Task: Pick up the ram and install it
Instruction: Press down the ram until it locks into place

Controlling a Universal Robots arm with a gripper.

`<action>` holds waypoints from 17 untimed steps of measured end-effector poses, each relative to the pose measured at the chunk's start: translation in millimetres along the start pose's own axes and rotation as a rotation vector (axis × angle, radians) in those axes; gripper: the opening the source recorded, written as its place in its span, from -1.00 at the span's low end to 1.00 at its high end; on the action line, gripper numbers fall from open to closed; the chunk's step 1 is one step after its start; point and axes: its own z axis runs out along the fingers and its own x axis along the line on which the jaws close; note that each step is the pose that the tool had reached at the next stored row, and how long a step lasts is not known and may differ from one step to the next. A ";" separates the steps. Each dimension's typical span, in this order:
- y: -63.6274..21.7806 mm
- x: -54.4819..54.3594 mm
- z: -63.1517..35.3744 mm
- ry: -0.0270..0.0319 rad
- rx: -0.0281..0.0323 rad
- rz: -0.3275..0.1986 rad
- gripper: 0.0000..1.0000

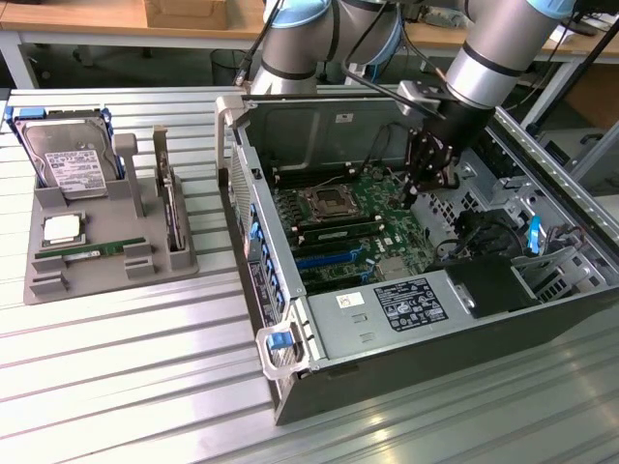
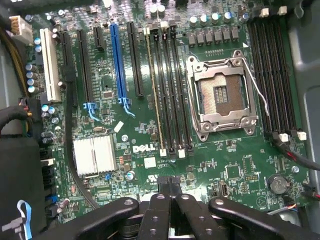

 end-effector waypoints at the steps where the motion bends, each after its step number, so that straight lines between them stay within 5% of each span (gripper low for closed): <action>1: 0.0 0.0 0.0 -0.0015 -0.0005 0.020 -0.79; 4: 0.0 0.0 0.1 -0.0057 -0.0018 0.065 -0.79; 9: -0.2 0.0 0.0 -0.0031 -0.0017 0.092 -0.79; 13: -0.8 -0.1 0.0 0.0053 -0.0001 0.111 -0.79; 17: -1.8 -0.3 -0.1 0.0224 0.0032 0.144 -0.79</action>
